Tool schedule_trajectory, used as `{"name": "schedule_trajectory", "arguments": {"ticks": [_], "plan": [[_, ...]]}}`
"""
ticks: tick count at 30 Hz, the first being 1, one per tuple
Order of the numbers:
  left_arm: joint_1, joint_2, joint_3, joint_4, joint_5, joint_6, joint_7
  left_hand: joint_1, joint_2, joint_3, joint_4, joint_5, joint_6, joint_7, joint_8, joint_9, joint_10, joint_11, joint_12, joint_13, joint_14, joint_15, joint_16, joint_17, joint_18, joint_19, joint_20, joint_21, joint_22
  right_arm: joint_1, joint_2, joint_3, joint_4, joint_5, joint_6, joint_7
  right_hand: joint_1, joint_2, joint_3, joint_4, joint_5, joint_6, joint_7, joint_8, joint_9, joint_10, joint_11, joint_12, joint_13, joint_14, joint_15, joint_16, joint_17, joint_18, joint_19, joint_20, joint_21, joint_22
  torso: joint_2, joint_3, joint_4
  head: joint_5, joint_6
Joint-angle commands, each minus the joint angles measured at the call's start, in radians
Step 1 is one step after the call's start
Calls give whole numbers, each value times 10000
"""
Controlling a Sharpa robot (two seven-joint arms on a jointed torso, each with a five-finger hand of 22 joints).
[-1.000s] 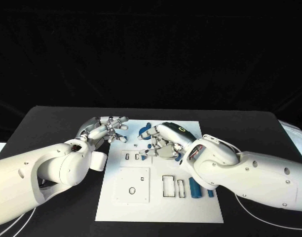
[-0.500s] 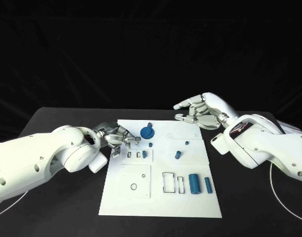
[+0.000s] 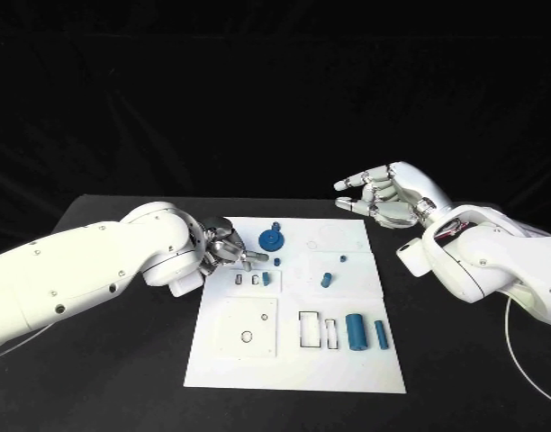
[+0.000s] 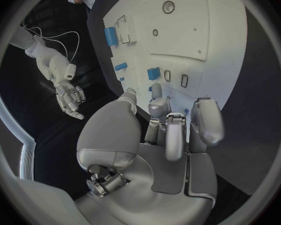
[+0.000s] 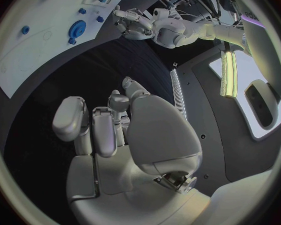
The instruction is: Assemble the parts on the task board
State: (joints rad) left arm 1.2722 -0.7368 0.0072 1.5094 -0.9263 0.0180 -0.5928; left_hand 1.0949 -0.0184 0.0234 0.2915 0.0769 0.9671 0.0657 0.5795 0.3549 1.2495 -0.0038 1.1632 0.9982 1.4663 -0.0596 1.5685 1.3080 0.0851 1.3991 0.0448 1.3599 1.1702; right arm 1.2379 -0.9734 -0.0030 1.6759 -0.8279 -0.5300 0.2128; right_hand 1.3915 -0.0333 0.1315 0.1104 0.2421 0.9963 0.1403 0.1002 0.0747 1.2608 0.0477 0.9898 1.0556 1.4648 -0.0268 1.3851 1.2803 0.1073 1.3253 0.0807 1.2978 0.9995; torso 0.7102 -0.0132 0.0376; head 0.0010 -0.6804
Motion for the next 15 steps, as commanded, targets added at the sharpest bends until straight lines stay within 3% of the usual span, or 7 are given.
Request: {"name": "schedule_trajectory", "arguments": {"ticks": [1,9,15], "plan": [[28,214,-2,-193,-615,570,-469,44,185,-267,-1,-54,-198,-42,283,305,99,-34,172,215,1045,-76,23,2628,-106,103,-23,119,193,5,48,-6,-50,97,122,-52,10,-13,38,-9,6,75,4,44,5,-10,11,-69,-39,474,-16,-58,-39,22,-52,-43,-83,-49,12,-9,-8,35,-28],[39,765,-51,-732,-654,932,-518,177,435,-896,2,-93,-449,-127,940,1084,262,-110,465,623,1045,-140,23,2628,-159,190,-64,314,543,5,154,-26,-148,99,204,-133,-18,-26,37,-1,8,41,10,31,-8,-46,16,-113,-77,461,-13,-96,-88,32,-81,-44,-119,-113,13,-14,17,41,-90],[31,1125,-124,-1114,-662,1212,-525,200,470,-1013,0,-106,-510,-137,1033,1224,270,-119,485,657,1045,-149,23,2628,-164,195,-71,333,580,5,201,-32,-204,94,272,-175,-55,-27,36,15,7,15,18,22,-17,-59,23,-123,-87,455,-9,-112,-103,36,-93,-43,-135,-137,24,-23,-9,38,-99]]}}
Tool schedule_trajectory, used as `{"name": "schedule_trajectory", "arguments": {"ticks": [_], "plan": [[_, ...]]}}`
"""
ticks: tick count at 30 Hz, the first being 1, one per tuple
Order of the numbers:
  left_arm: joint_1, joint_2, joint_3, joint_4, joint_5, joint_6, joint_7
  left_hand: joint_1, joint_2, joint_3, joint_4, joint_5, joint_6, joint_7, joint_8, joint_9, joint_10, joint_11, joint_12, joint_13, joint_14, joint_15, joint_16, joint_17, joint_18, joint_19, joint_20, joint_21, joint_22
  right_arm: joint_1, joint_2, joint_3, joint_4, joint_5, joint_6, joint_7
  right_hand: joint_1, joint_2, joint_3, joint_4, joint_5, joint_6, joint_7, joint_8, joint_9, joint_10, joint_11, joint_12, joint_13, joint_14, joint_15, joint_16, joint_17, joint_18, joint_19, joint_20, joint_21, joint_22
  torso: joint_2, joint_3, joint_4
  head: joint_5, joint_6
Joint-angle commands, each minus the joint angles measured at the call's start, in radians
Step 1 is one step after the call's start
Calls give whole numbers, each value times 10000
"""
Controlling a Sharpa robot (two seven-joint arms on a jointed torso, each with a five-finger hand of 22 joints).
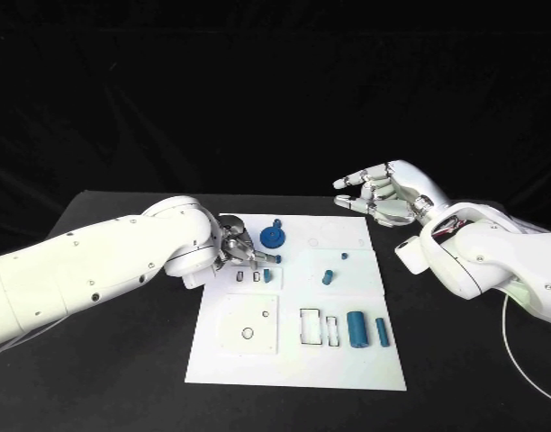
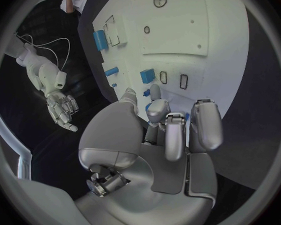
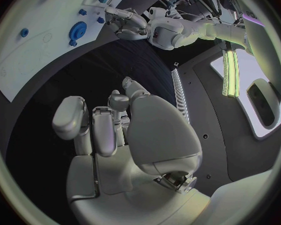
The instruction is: Assemble the parts on the task board
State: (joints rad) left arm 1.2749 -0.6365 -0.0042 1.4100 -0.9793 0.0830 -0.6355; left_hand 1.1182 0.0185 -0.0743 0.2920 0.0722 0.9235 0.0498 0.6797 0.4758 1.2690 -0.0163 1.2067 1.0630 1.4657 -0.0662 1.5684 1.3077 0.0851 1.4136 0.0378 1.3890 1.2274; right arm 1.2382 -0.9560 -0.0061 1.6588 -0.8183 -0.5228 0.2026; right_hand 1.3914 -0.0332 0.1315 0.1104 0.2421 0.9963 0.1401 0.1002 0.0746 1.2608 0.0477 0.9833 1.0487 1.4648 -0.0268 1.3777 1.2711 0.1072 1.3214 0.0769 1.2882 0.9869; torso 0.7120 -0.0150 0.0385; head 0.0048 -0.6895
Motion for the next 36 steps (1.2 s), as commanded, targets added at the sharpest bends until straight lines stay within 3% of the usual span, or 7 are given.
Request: {"name": "schedule_trajectory", "arguments": {"ticks": [1,7,14,27,36], "plan": [[2,170,-17,-163,-134,598,-99,-33,100,-36,-5,-59,-73,22,31,16,75,6,50,9,1051,-83,24,2631,-164,50,-2,42,9,3,37,-2,-51,-2,209,-79,-53,-27,36,15,8,15,20,22,-16,-59,22,-58,-18,455,-9,-38,-10,36,-53,-5,-38,-11,9,-6,-22,1,-7],[-1,340,-31,-289,-251,832,-106,-4,141,-119,-5,-64,-125,18,92,118,76,2,59,27,1051,-87,24,2631,-169,57,-7,59,43,2,63,-7,-111,-8,243,-94,-72,-26,35,25,1,8,22,20,-19,-63,25,-60,-21,453,-7,-45,-17,38,-58,-4,-45,-21,9,10,-23,-4,-36],[-2,440,-33,-322,-461,1102,-120,19,185,-182,-9,-65,-139,6,153,207,123,-7,117,108,1051,-93,24,2631,-180,79,-12,92,107,2,60,-11,-120,-21,240,-99,-72,-26,35,25,1,8,22,20,-19,-63,25,-60,-21,453,-7,-45,-17,38,-58,-4,-45,-21,11,4,4,-48,-68],[-2,533,-31,-463,-502,1285,-131,161,259,-267,-27,-52,-202,-5,231,357,131,-18,133,138,1051,-103,24,2631,-178,70,-20,94,116,2,70,-13,-123,-37,259,-108,-86,-21,35,33,-2,4,23,19,-21,-55,26,-42,-6,454,-5,-45,-14,37,-58,-4,-47,-21,13,7,-6,-46,-115],[-3,678,-29,-675,-504,1400,-110,573,528,-286,-54,112,-309,-19,328,607,155,-32,166,207,1051,-114,24,2631,-186,78,-33,122,185,2,103,-14,-133,-55,317,-150,-96,-10,41,39,3,2,23,20,-23,-59,27,-47,-12,450,-5,-59,-32,40,-65,-3,-56,-37,22,7,-11,-47,-142]]}}
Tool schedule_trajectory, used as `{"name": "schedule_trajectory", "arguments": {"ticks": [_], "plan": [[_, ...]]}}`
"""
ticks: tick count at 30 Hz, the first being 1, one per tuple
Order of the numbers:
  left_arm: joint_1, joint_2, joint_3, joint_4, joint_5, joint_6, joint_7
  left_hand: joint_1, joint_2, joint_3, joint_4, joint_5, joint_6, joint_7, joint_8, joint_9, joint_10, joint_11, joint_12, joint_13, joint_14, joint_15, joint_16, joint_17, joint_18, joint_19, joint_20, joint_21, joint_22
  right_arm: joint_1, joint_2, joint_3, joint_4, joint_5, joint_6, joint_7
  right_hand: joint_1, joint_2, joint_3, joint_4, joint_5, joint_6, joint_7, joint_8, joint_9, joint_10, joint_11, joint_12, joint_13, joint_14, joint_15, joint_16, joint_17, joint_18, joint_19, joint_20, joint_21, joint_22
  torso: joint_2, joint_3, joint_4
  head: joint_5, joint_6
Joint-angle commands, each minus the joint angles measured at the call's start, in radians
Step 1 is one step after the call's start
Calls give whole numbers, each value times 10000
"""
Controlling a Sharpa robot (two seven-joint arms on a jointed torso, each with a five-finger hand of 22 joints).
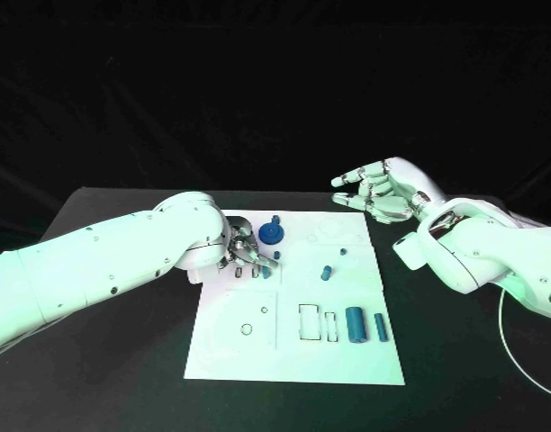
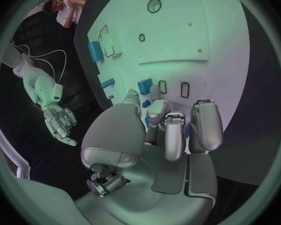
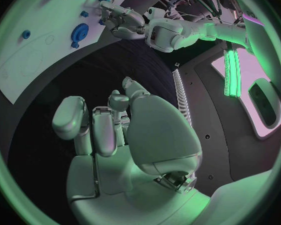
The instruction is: Assemble the parts on the task board
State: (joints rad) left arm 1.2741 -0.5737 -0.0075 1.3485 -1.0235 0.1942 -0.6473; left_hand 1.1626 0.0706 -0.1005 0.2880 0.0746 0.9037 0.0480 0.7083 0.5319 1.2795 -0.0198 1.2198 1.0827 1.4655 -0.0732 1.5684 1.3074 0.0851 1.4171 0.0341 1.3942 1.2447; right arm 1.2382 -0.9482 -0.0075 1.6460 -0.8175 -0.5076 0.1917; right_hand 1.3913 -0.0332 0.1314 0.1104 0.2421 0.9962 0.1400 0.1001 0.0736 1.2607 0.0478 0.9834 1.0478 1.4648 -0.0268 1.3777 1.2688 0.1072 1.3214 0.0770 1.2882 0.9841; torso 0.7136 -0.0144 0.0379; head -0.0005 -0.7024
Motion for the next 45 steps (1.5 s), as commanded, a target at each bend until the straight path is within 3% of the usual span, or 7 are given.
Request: {"name": "schedule_trajectory", "arguments": {"ticks": [1,29,38,40,42,43,45], "plan": [[4,64,4,-80,-62,310,12,168,22,-22,-18,111,-119,-2,47,65,52,2,37,16,1053,-45,24,2634,-186,44,4,73,19,1,31,0,-7,-75,173,-51,-95,-10,41,39,4,2,24,21,-13,-58,26,-47,-3,450,-4,-59,-9,40,-65,-4,-57,-9,9,6,-9,10,-23],[3,143,5,-116,-62,525,68,316,52,-27,-37,145,-122,-12,83,145,84,-6,72,69,1053,-50,24,2634,-193,57,0,93,63,1,95,-1,-53,-188,336,-180,-107,3,50,46,11,2,24,24,-15,-51,26,-27,13,445,-4,-76,-30,43,-73,-3,-69,-27,16,10,4,-17,-102],[3,180,5,-134,-62,480,122,2473,621,1598,-1028,266,-470,-132,-67,319,-60,-135,-112,-19,1053,-178,24,2634,-183,24,-120,75,70,1,109,-1,-62,-192,390,-223,-107,3,50,46,11,2,24,24,-15,-51,26,-27,13,445,-4,-76,-30,43,-73,-3,-69,-27,14,10,2,-20,-143],[3,178,4,-137,-62,464,146,2783,503,2169,-1184,334,-550,-105,-137,337,-111,-120,-194,-62,1053,-176,24,2634,-182,14,-132,67,69,1,111,-1,-63,-193,400,-232,-107,3,50,46,11,2,24,24,-15,-51,26,-27,13,445,-4,-76,-30,43,-73,-3,-69,-27,10,12,7,-26,-149],[2,168,4,-135,-62,450,173,2720,-98,3325,-1111,331,-584,-52,-195,428,-108,-72,-289,-117,1053,-52,24,2634,-171,-1,-118,56,79,1,111,-1,-60,-199,411,-241,-107,3,50,46,11,2,24,24,-15,-51,26,-27,13,445,-4,-76,-30,43,-73,-3,-69,-27,7,14,10,-25,-155],[2,159,4,-129,-60,456,186,2694,-139,3604,-1081,368,-568,-24,-191,452,-110,-78,-310,-136,1053,-94,24,2634,-179,-5,-85,52,78,1,112,-1,-57,-202,417,-245,-107,3,50,46,11,2,24,24,-15,-51,26,-27,13,445,-4,-76,-30,43,-73,-3,-69,-27,6,14,11,-26,-159],[1,134,4,-107,-53,481,208,2489,-641,4695,-1019,485,-562,-2,-179,564,-97,-56,-358,-161,1053,-73,24,2634,-178,-13,-58,44,89,1,117,-2,-53,-206,434,-253,-115,10,56,49,15,4,22,28,-16,-55,25,-30,8,443,-4,-84,-38,47,-83,-2,-83,-51,8,15,6,-27,-155]]}}
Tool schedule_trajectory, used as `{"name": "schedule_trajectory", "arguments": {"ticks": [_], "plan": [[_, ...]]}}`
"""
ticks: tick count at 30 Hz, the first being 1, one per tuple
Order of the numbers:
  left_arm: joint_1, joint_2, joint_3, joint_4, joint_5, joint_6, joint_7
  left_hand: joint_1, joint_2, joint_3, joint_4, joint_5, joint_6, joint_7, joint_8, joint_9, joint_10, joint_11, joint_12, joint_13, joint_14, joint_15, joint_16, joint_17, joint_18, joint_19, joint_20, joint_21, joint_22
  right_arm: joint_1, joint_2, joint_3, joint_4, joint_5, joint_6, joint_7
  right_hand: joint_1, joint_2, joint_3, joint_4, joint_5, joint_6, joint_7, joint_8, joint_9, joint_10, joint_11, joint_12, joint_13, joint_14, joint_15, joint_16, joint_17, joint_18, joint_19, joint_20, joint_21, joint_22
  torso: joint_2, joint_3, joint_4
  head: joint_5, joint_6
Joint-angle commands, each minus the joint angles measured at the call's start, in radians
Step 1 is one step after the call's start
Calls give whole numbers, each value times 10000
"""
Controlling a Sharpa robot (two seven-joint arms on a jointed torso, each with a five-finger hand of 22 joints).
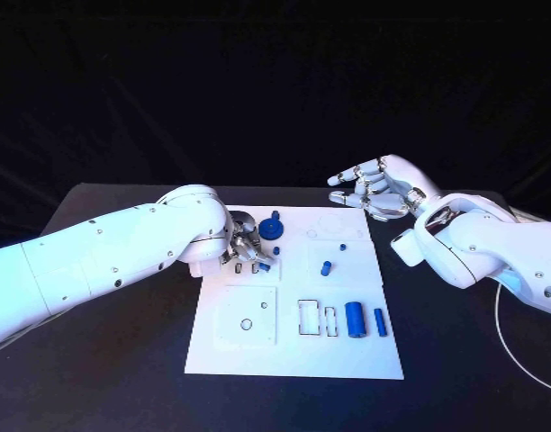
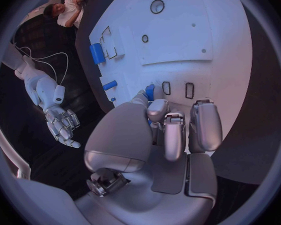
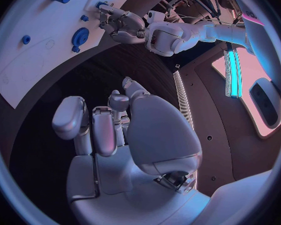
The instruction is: Assemble the parts on the task board
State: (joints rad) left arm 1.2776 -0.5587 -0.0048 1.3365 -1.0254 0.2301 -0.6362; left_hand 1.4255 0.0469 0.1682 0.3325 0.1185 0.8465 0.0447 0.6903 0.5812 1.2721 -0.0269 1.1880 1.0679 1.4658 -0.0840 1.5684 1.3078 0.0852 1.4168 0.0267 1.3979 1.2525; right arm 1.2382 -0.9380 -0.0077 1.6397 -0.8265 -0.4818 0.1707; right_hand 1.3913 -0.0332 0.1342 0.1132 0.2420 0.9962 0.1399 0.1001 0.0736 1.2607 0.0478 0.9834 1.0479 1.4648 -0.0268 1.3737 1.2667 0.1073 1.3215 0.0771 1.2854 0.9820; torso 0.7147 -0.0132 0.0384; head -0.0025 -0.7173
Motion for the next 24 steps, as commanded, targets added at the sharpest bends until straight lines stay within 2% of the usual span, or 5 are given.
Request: {"name": "schedule_trajectory", "arguments": {"ticks": [1,3,6,17,24], "plan": [[-34,-32,-23,27,-25,128,104,-494,-928,2996,-1394,101,28,53,49,200,9,60,-58,-17,1050,119,24,2630,-160,-16,-14,-1,23,1,19,0,11,-118,185,-46,-117,13,30,23,17,5,23,30,-16,-56,25,-31,6,442,-4,-46,-20,48,-87,-3,-59,-37,-1,3,-5,-5,-8],[-37,-86,-23,79,-5,110,102,-915,-1348,4087,-1516,133,28,89,136,387,52,50,-64,-14,1050,48,24,2630,-167,-18,37,-12,38,1,26,-2,10,-121,207,-55,-117,13,30,23,17,5,23,30,-16,-56,25,-31,6,442,-4,-46,-20,48,-87,-3,-59,-37,-3,-3,-1,-7,-15],[-41,-174,-22,154,6,-2,51,-1225,-1518,4742,-1665,135,29,69,203,528,80,50,-72,-17,1050,61,24,2630,-169,-17,37,-19,54,1,31,-4,6,-123,227,-61,-117,13,30,23,17,5,23,30,-16,-56,25,-31,6,442,-4,-46,-20,48,-87,-3,-59,-37,0,0,5,-9,-14],[-43,-494,-23,312,-289,-811,70,-1561,-1747,5328,-1997,146,26,39,262,696,120,37,-75,-7,1050,31,24,2630,-194,30,46,20,158,-2,69,-18,-35,-117,243,-47,-119,13,31,23,19,3,23,29,-17,-60,25,-35,1,441,-4,-49,-23,49,-91,-3,-65,-46,-1,15,43,50,-52],[-72,-518,-26,366,-986,-1036,286,-1644,-1874,5600,-2204,161,68,29,278,759,192,23,-30,54,1050,16,24,2630,-226,117,32,111,327,-7,109,-26,-68,-113,267,-36,-123,15,33,25,21,-2,24,28,-19,-64,26,-37,0,440,-4,-54,-27,51,-94,-3,-70,-52,-6,21,19,93,-77]]}}
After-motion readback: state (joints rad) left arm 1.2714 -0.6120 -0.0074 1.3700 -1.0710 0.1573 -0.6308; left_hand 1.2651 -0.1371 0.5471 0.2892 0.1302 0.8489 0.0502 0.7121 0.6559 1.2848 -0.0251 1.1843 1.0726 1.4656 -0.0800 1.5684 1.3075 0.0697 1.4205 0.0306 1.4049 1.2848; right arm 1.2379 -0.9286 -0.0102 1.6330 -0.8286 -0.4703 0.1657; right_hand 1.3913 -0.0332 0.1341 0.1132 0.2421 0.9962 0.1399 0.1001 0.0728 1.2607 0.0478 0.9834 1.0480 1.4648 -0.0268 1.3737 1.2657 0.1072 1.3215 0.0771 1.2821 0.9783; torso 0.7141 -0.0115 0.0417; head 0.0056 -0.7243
